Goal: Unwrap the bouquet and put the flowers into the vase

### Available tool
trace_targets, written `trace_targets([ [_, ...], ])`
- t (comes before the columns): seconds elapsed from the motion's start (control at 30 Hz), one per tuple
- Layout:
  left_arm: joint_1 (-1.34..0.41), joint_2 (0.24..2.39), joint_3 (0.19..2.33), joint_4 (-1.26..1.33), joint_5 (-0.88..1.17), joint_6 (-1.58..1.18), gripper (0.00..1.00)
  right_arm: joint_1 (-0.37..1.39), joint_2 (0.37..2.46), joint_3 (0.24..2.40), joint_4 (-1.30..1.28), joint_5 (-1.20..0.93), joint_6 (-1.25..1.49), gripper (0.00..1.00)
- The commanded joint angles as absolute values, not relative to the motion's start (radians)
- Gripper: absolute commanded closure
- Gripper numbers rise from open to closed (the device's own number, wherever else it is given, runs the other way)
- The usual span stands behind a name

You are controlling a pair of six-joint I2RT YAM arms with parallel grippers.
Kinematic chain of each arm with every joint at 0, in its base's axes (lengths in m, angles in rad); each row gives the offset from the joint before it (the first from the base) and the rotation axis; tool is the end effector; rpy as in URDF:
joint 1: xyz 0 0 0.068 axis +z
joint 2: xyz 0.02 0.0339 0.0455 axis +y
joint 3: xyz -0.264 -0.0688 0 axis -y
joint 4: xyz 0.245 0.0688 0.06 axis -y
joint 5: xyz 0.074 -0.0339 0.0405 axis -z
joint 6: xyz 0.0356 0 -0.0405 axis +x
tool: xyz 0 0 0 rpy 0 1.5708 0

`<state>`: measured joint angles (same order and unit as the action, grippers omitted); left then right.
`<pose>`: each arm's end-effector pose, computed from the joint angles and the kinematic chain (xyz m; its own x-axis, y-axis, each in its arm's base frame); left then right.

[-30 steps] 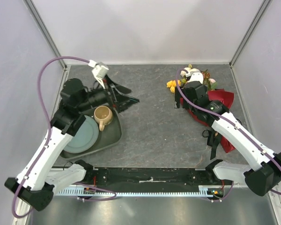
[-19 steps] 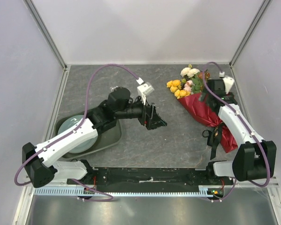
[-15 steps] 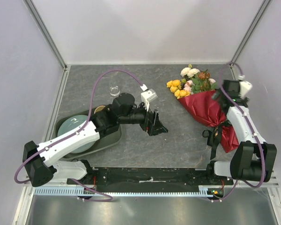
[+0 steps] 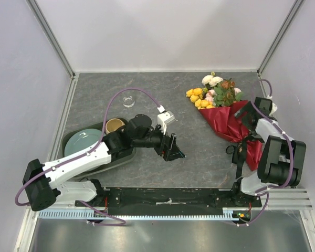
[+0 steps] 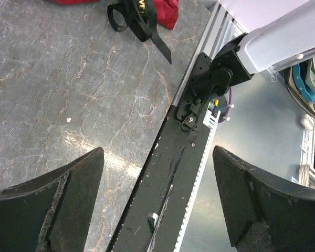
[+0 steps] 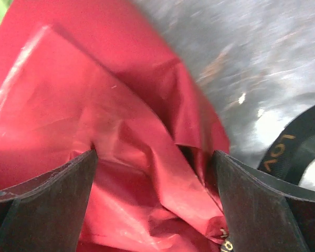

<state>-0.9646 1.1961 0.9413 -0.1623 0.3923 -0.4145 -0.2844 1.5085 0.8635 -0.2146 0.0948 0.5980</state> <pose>0.1445 -0.2324 0.3122 -0.5973 0.2084 -0.7745 0.7844 0.3530 -0.5100 0.2936 -0.0893 0.1947 -0.4103 0.7039 -0.5798 0.6892 0.6557 0.3082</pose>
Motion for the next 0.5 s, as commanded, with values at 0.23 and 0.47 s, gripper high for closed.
trace_targets([
  [0.23,-0.969,1.18,0.91,-0.1,0.319,-0.394,0.09,0.055,1.514,0.836,-0.055,-0.09,0.751,0.02],
  [0.47,-0.971,1.276,0.954,-0.089,0.324,-0.384,0.11,0.138,1.461,0.908,-0.164,-0.031,0.681,0.02],
])
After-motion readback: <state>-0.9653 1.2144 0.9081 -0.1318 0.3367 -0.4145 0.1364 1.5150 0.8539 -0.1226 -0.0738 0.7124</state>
